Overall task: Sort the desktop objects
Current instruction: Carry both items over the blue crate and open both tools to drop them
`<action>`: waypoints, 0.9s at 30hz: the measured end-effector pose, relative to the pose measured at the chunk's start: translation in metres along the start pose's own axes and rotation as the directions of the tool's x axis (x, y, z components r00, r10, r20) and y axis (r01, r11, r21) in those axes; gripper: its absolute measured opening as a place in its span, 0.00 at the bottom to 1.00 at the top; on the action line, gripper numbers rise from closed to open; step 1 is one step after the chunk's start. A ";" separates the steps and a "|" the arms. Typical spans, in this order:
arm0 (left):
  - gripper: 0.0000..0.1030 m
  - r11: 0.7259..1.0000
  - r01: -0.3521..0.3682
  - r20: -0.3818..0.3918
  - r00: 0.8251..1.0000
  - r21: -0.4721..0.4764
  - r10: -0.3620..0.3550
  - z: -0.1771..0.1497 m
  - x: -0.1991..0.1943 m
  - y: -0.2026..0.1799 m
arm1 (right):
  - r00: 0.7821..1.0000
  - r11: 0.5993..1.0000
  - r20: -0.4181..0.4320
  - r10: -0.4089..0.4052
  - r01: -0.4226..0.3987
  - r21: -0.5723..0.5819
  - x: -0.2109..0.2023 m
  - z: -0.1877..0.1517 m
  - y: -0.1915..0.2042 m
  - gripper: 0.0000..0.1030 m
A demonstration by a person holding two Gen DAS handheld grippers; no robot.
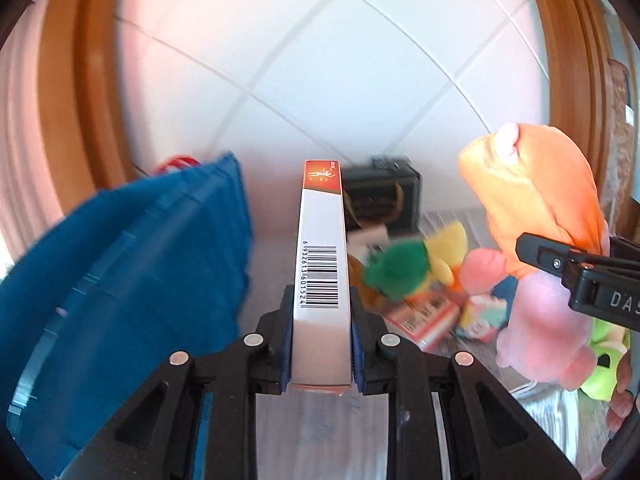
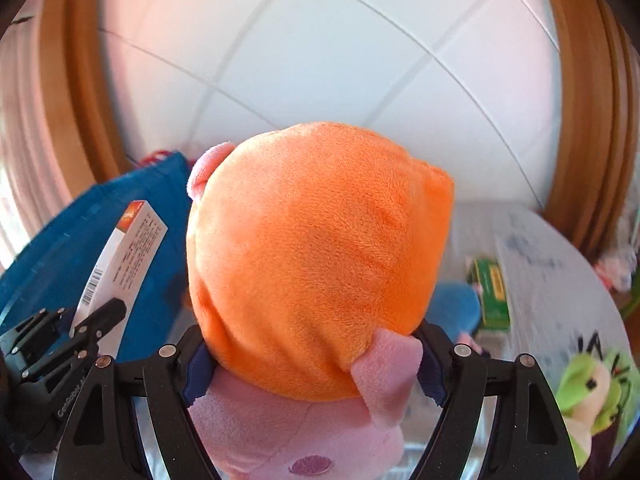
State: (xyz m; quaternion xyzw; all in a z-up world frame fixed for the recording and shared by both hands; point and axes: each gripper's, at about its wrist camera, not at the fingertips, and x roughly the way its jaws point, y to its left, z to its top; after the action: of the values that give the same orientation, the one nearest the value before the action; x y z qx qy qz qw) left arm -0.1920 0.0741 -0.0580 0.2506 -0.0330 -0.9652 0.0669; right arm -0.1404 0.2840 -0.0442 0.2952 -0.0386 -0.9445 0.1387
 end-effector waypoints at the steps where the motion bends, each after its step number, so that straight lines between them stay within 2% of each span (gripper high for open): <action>1: 0.22 1.000 -0.019 0.023 1.000 -0.006 0.019 0.004 -0.008 0.009 | 0.999 1.000 0.029 0.018 -0.017 -0.016 -0.006 0.009 0.012 0.79; 6: 0.22 0.986 -0.157 0.131 0.978 -0.052 0.162 0.023 -0.054 0.069 | 0.979 0.988 0.152 0.137 -0.124 -0.094 -0.031 0.044 0.084 0.79; 9: 0.22 0.961 -0.258 0.162 0.949 -0.096 0.271 0.026 -0.074 0.109 | 0.949 0.969 0.212 0.233 -0.207 -0.136 -0.043 0.062 0.131 0.79; 13: 0.22 0.920 -0.358 0.127 0.917 -0.160 0.379 0.017 -0.087 0.170 | 0.890 0.924 0.267 0.370 -0.323 -0.203 -0.056 0.074 0.200 0.79; 16: 0.22 0.895 -0.402 0.100 0.900 -0.192 0.425 0.010 -0.087 0.207 | 0.849 0.878 0.248 0.467 -0.412 -0.244 -0.054 0.075 0.252 0.79; 17: 0.22 0.885 -0.422 0.082 0.892 -0.196 0.444 0.008 -0.084 0.221 | 0.841 0.868 0.241 0.484 -0.427 -0.253 -0.054 0.073 0.270 0.79; 20: 0.22 0.864 -0.463 0.033 0.878 -0.200 0.478 -0.004 -0.073 0.254 | 0.833 0.849 0.207 0.513 -0.457 -0.264 -0.043 0.070 0.313 0.79; 23: 0.22 0.863 -0.461 -0.014 0.883 -0.207 0.468 -0.019 -0.069 0.272 | 0.839 0.839 0.165 0.519 -0.464 -0.284 -0.022 0.068 0.332 0.79; 27: 0.22 0.871 -0.453 -0.076 0.891 -0.191 0.447 -0.027 -0.047 0.283 | 0.862 0.838 0.095 0.499 -0.451 -0.306 -0.007 0.049 0.358 0.80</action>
State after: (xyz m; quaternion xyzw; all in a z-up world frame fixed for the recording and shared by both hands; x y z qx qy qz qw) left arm -0.1061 -0.1996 -0.0318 0.2422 0.0094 -0.9174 0.3155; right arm -0.0777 -0.0579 0.0556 0.1720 0.0081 -0.8981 0.4046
